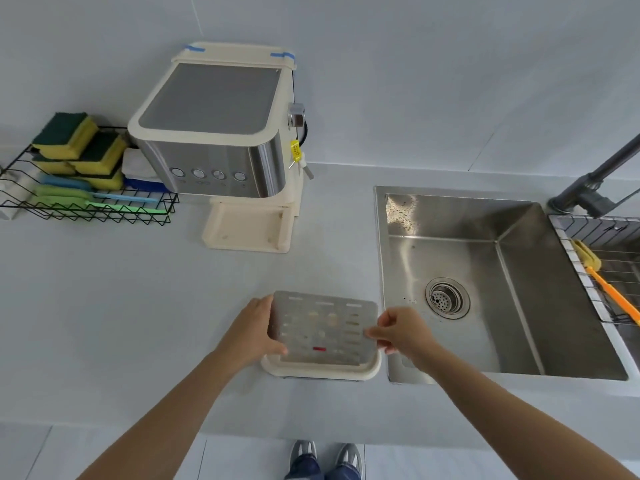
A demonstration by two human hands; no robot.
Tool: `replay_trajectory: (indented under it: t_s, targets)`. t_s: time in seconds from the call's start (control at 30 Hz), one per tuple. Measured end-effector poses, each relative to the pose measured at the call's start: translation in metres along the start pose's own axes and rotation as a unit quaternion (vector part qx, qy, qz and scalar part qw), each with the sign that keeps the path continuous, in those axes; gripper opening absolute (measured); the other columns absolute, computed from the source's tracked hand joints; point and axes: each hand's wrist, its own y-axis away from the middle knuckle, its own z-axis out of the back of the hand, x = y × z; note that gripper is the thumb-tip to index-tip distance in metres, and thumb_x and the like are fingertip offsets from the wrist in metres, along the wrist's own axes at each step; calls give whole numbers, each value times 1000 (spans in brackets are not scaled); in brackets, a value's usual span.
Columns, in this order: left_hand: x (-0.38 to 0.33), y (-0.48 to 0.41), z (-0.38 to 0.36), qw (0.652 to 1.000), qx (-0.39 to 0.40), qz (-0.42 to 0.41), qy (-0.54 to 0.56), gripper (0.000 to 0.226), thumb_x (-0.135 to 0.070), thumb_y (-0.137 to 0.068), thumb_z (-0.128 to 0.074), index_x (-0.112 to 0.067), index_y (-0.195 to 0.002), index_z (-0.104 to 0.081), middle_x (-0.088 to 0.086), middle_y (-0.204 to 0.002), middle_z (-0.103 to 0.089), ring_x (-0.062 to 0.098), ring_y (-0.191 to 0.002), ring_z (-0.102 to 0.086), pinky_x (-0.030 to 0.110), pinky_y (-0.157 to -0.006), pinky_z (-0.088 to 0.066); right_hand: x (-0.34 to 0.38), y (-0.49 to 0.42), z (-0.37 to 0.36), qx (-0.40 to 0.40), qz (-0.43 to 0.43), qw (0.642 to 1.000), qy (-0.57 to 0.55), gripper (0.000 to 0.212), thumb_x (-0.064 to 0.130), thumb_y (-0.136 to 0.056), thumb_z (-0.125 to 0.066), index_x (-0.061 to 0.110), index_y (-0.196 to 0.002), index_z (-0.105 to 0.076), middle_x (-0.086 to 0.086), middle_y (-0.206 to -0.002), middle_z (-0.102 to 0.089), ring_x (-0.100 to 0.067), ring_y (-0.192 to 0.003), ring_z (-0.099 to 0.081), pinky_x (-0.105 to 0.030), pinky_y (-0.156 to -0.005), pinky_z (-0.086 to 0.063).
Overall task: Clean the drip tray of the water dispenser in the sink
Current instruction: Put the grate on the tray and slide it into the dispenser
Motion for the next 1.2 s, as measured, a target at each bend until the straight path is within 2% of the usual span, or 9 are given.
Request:
replay_trajectory:
  t_s: [0.13, 0.3, 0.4, 0.53, 0.7, 0.83, 0.97, 1.1, 1.2]
  targets:
    - [0, 7, -8, 999, 20, 24, -31, 67, -24, -60, -79, -14, -117, -46, 6, -111, -52, 18, -97, -53, 24, -77, -43, -7, 0, -6, -6, -2, 999, 49, 34, 4, -71, -74, 11, -50, -48, 0, -42, -56, -12, -41, -53, -15, -42, -46]
    - [-8, 10, -14, 997, 25, 39, -65, 61, -26, -69, -76, -9, -118, -44, 2, -102, -44, 20, -99, -53, 23, -79, -42, -4, -3, -7, 2, -8, 991, 130, 35, 11, -74, -74, 12, -48, -51, -1, -48, -59, -8, -41, -55, -18, -53, -51]
    - [-12, 11, -14, 993, 29, 51, -102, 60, -30, -71, -73, -7, -118, -43, 7, -108, -48, 21, -99, -52, 26, -81, -43, -1, -6, -6, 7, -3, 985, 171, 35, 14, -75, -73, 12, -49, -49, -2, -51, -59, -10, -44, -55, -21, -61, -52]
    - [-16, 9, -15, 990, 28, 62, -126, 55, -35, -75, -69, -5, -115, -46, 9, -108, -49, 21, -94, -50, 27, -79, -44, 4, -10, -3, 35, -12, 977, 210, 37, 16, -77, -72, 13, -52, -45, -2, -52, -56, -10, -44, -53, -17, -54, -48]
    - [-17, 10, -13, 990, 8, 73, -118, 55, -39, -76, -67, -7, -116, -45, 11, -116, -49, 24, -104, -54, 30, -84, -46, 7, -13, -5, 31, -7, 959, 283, 37, 29, -76, -72, 14, -58, -44, 1, -50, -54, -5, -37, -52, -16, -49, -45]
    - [-8, 10, -11, 994, -49, 84, -58, 66, -43, -76, -66, -12, -126, -36, 11, -119, -47, 26, -107, -53, 32, -83, -46, 1, -9, -2, -3, 0, 968, 250, 40, 34, -74, -74, 10, -93, -47, -2, -80, -56, -17, -67, -55, -23, -56, -40]
    - [3, 8, -14, 992, -53, 115, 21, 76, -47, -75, -66, -9, -132, -33, 13, -129, -43, 28, -117, -48, 35, -92, -43, -9, -2, -2, -22, -2, 989, 145, 68, 31, -77, -71, 5, -131, -38, -11, -121, -53, -25, -110, -52, -29, -84, -41]
    - [10, 9, -23, 991, -52, 117, 40, 66, -50, -75, -64, -7, -122, -49, 12, -125, -47, 26, -114, -50, 34, -94, -45, -22, -1, -17, -32, 0, 984, 178, 60, 38, -80, -65, 4, -126, -45, -13, -127, -49, -29, -120, -45, -34, -99, -39]
    - [12, 10, -27, 990, -63, 108, 66, 56, -45, -78, -64, -8, -119, -55, 12, -119, -49, 24, -108, -53, 31, -90, -46, -26, 4, -30, -28, -13, 979, 199, 54, 41, -85, -57, 6, -124, -46, -13, -130, -42, -28, -123, -36, -35, -103, -32]
